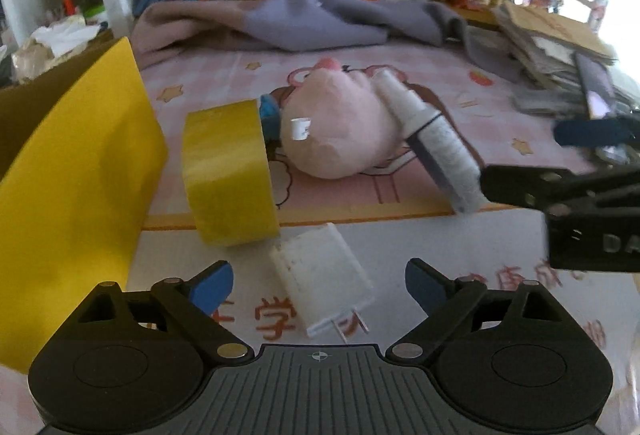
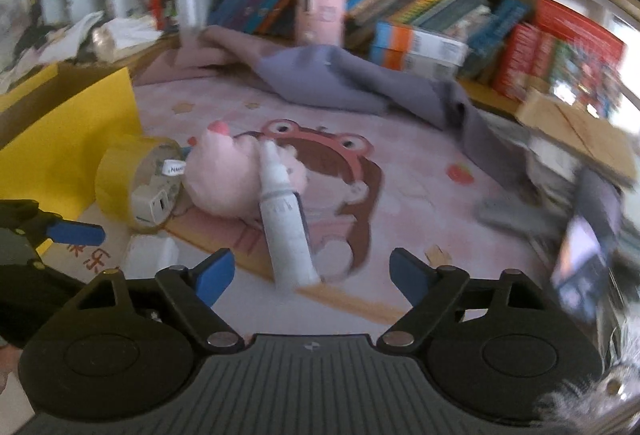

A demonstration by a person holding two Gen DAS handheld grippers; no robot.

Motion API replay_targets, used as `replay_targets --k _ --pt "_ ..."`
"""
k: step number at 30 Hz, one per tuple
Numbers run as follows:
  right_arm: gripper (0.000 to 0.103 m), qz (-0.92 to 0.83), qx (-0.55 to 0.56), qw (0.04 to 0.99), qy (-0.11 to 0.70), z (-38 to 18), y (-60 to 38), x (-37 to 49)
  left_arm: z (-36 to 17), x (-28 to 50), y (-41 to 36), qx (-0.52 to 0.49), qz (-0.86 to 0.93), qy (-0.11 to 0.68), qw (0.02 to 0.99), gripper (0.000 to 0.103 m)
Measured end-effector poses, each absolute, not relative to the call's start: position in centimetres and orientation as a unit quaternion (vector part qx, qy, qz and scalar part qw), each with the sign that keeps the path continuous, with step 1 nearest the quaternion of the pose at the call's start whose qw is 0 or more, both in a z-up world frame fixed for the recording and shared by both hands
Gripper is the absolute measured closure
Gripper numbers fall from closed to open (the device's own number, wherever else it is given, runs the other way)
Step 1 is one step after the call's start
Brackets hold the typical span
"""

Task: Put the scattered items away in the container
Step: 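Grasp the white charger plug with the left tool while the right tool grasps the spray bottle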

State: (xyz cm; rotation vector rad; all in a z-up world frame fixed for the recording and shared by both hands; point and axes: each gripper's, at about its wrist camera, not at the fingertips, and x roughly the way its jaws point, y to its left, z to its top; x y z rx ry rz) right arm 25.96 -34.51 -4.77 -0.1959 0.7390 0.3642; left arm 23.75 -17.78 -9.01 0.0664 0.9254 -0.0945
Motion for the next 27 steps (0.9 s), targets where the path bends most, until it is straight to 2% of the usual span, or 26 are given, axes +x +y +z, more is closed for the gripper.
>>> replay_targets --k 4,6,10,12,13,20,27 --pt "0.032 0.206 -0.133 0.897 0.368 -6.1 -32.9 29.0 -9.4 24.5 -17.8 0.022 -0.038 0.455 0.890 0.016" --pt "0.036 0.216 -0.147 0.889 0.375 -6.8 -32.2 30.1 -9.8 24.8 -17.8 0.021 -0.033 0.462 0.886 0.026" --pt "0.049 0.232 -0.165 0.876 0.389 -7.9 -31.4 31.4 -10.0 24.9 -17.7 0.025 -0.032 0.461 0.886 0.036" --pt "0.064 0.238 -0.166 0.871 0.396 -8.3 -31.3 31.7 -9.8 24.7 -17.7 0.028 -0.036 0.458 0.888 0.050" --pt "0.072 0.242 -0.164 0.869 0.401 -8.5 -31.3 31.8 -9.7 24.6 -17.7 0.029 -0.038 0.457 0.888 0.050" --pt "0.072 0.244 -0.107 0.873 0.408 -8.0 -32.2 31.4 -9.5 23.6 -17.3 0.035 -0.046 0.453 0.890 0.059" --pt "0.072 0.236 -0.053 0.888 0.391 -6.0 -33.6 29.1 -7.9 22.1 -16.3 0.026 -0.058 0.439 0.896 0.061"
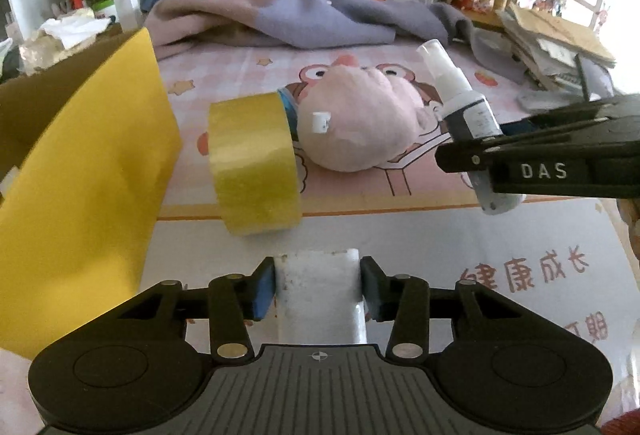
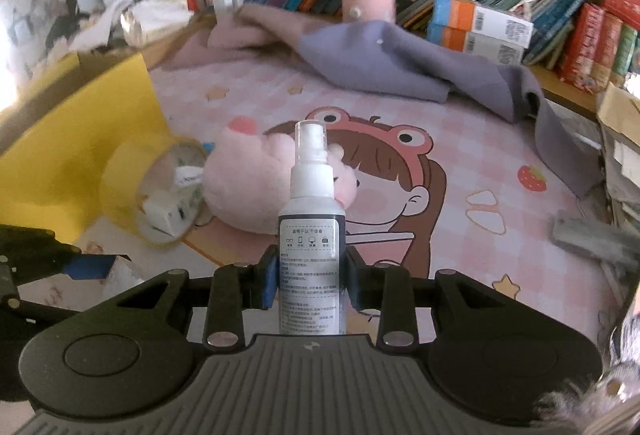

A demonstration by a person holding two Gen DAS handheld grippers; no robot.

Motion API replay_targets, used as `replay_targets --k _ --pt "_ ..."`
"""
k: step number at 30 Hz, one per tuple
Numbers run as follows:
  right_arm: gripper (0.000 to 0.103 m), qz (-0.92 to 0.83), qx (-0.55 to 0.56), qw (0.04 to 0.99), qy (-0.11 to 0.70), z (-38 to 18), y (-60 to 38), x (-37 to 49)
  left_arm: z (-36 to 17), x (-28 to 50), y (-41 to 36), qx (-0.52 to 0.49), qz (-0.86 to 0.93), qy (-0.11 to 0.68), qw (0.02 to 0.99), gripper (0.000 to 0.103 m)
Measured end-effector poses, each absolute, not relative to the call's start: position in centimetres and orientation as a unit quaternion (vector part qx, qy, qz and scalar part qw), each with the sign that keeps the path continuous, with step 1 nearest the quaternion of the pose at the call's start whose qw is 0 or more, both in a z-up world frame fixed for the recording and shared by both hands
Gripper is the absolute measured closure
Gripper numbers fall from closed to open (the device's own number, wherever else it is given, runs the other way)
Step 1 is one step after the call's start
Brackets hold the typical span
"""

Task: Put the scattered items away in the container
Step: 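Grasp the white charger plug with the left tool while the right tool grasps the spray bottle, then carry the charger plug and spray bottle over the yellow box with both tools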

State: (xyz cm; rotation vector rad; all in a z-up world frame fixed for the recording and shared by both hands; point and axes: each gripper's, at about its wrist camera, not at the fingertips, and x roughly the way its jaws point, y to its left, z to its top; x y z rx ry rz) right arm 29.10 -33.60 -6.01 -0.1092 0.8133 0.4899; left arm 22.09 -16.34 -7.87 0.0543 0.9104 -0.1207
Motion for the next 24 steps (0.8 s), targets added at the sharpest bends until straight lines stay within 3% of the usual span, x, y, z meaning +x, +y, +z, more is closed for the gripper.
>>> replay_targets --k 24 --pt "0.072 0.174 0.009 0.919 0.354 0.8 -31.9 16.6 1.0 14.7 -10.5 0.006 -0.171 0.334 0.927 0.061"
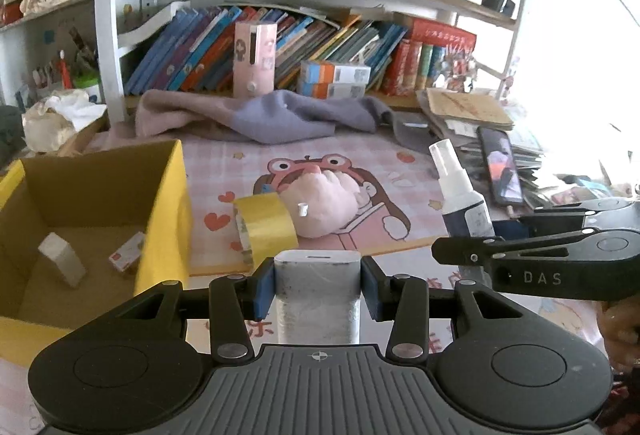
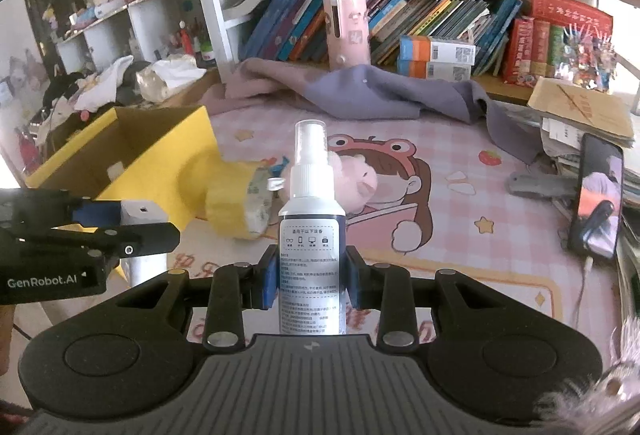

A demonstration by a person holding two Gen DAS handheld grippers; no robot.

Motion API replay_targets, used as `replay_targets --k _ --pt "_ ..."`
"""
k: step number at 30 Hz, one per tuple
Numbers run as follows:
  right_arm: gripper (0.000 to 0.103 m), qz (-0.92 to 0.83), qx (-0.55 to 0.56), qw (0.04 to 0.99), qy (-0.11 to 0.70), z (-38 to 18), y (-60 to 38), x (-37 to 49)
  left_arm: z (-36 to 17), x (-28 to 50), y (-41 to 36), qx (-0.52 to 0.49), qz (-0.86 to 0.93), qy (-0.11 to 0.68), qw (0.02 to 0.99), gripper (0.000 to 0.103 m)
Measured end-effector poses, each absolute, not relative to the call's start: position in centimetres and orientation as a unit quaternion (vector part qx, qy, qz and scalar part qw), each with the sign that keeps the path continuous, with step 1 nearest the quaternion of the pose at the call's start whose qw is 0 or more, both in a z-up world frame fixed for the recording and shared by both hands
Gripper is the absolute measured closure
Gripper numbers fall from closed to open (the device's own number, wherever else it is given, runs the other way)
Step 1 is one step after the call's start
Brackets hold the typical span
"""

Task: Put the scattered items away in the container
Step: 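Carry the charger plug and spray bottle over the yellow box with both tools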

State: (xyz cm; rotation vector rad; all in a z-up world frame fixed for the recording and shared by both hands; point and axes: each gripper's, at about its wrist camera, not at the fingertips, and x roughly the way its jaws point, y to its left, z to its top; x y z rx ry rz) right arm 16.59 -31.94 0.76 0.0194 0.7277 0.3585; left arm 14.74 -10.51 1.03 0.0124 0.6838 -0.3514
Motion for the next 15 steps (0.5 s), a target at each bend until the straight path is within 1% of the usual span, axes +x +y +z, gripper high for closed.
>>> replay_targets --k 8,15 --pt "0.072 0.151 0.010 0.925 0.347 1.5 -28.7 13.0 1.1 11.9 -7.6 0.012 -0.204 0.321 0.925 0.061" --pt "0.072 0.122 0.009 0.931 0.344 2.0 -25.1 9.2 1.0 8.8 -3.4 0.000 -0.220 0.323 0.920 0.061"
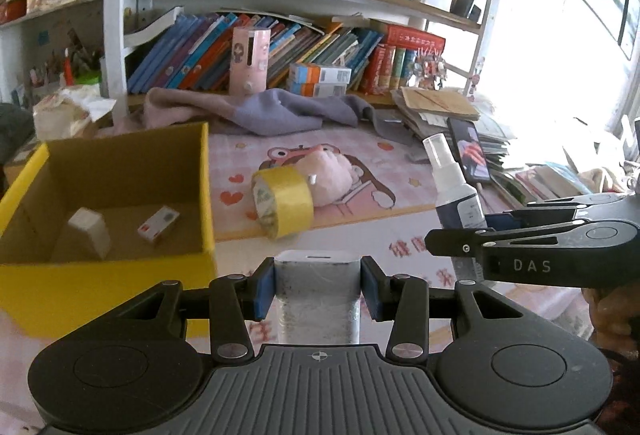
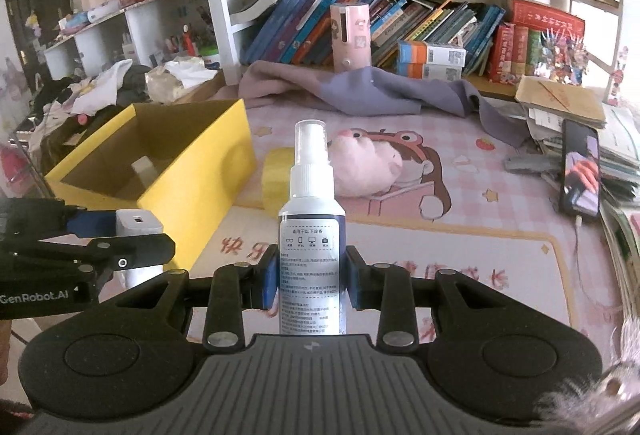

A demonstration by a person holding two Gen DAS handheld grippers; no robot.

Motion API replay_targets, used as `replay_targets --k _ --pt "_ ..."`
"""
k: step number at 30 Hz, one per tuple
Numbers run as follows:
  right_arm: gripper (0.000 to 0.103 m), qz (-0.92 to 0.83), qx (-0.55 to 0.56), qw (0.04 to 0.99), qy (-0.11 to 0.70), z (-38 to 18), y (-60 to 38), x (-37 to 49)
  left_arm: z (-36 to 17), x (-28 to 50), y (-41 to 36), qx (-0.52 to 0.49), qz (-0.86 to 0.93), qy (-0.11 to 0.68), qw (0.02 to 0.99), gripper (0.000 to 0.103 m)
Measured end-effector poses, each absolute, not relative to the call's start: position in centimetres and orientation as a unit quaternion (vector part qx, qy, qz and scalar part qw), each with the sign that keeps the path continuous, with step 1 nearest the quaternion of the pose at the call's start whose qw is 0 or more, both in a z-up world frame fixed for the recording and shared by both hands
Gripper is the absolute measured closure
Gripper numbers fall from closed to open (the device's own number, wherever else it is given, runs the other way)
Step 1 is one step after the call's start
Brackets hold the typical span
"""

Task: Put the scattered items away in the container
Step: 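Carry the charger plug and spray bottle over the yellow box with both tools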

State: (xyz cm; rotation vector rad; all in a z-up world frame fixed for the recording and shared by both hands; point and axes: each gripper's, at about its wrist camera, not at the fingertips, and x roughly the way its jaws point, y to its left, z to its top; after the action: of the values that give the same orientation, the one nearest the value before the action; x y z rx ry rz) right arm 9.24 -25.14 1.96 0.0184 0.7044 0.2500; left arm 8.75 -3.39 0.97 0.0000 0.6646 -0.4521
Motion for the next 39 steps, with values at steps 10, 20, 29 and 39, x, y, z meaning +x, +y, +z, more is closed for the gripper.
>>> replay_targets --k 10,20,29,39 --pt "0.072 0.102 0.018 0.931 0.350 1.4 -19.2 3.0 0.7 4.2 2.3 0.003 -0.235 0.331 0.914 0.061" --pt "0.072 0.113 0.016 0.927 0.358 1.2 -15.0 -0.9 0.7 1.1 5.6 0.000 -0.231 0.338 0.912 0.061" --pt "0.072 0.137 0.006 0.924 0.357 1.3 -12.8 -2.1 0.7 -0.5 7.7 -0.008 -0.210 0.340 0.917 0.061" --pt "0.072 0.182 -0.011 0.917 0.356 1.4 -10.1 -2.2 0.9 -1.8 10.1 -0.022 -0.174 0.339 0.924 0.061"
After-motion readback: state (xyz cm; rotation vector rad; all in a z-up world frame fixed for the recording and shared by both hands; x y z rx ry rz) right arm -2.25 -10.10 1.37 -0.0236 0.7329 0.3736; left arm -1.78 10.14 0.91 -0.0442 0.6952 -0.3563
